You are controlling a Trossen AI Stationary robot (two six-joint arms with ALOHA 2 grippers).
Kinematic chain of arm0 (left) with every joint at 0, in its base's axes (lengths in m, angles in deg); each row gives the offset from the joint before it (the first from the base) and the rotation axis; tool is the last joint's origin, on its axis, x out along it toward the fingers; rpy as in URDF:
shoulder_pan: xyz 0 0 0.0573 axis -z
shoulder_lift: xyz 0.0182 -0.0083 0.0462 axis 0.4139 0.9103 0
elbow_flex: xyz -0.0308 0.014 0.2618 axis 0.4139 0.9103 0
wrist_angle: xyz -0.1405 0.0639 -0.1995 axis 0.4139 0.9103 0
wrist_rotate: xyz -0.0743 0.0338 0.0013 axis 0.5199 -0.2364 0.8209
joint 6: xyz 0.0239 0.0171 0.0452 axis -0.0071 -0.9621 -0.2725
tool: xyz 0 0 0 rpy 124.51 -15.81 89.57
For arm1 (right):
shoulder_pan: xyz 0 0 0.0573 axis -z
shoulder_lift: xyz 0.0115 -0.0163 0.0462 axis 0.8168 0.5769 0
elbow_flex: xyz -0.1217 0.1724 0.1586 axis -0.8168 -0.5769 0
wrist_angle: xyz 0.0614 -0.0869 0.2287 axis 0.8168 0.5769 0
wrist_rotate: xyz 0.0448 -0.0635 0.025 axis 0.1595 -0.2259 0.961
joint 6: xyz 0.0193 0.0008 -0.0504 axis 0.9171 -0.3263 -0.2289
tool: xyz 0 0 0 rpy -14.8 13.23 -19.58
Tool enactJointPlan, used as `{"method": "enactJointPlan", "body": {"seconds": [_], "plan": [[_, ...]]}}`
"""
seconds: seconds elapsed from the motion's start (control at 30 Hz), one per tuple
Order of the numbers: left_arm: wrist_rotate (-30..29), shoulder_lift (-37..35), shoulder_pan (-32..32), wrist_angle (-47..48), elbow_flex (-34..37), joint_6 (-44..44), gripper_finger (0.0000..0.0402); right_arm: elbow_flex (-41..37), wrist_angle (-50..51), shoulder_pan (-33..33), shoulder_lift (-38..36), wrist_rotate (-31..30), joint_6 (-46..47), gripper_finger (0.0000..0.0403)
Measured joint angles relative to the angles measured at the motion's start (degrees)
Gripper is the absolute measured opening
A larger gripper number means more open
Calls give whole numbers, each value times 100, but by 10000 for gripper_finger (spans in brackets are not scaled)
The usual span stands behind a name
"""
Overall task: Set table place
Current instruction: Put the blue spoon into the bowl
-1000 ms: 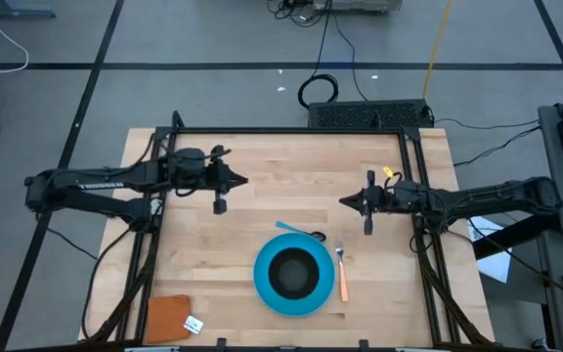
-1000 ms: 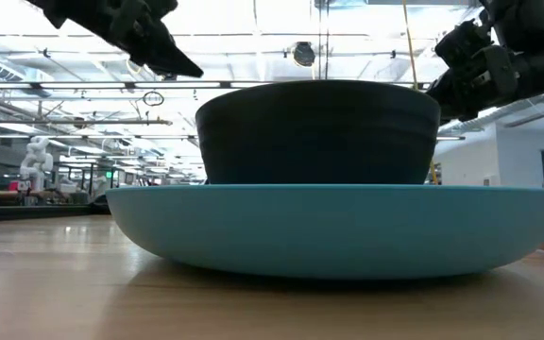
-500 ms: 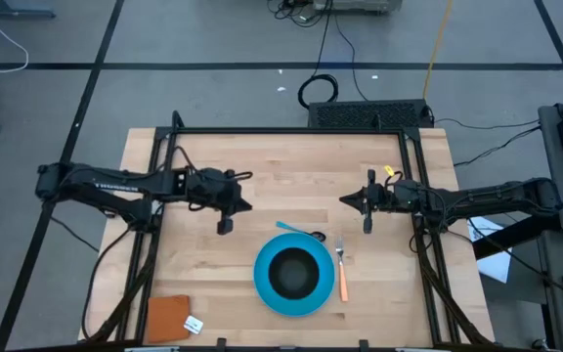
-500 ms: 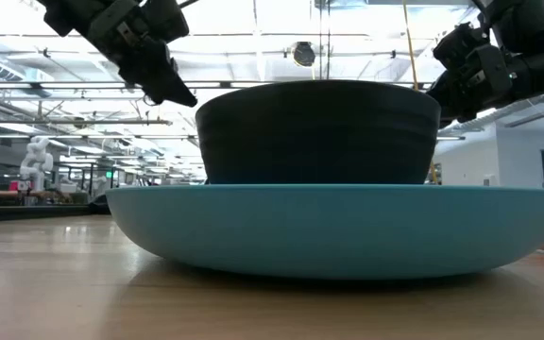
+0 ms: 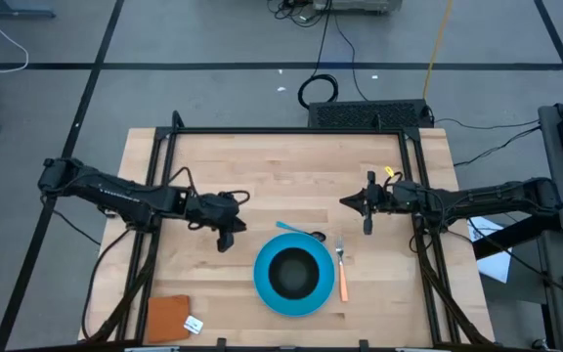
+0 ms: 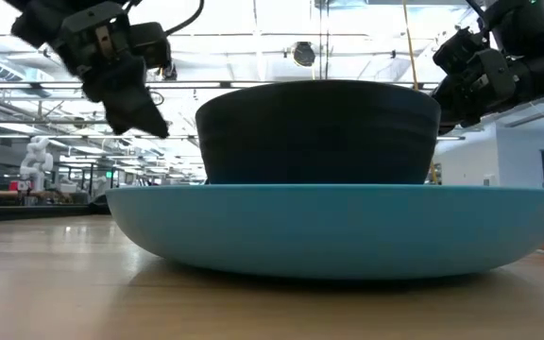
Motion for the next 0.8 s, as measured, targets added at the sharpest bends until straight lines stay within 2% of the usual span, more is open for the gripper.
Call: {"method": "enactJointPlan", "body": {"seconds": [0.2,0.33,0.47,0.57,0.8], "plan": [[14,1,329,-1549,793,771,136,0,-110,0,0,2,-2,0],[-26,0,580,-1965,985,1075,169,-1,-125,0,0,0,-2,0],[-292,0,902,-1969,987,951,179,-2,-136,0,0,0,-8,0],[-512,38,1034,-1996,987,1201,179,0,-170,0,-2,0,-7,0],[-567,855,1237,-2332,809,1268,179,0,-188,0,0,0,-4,0]]}}
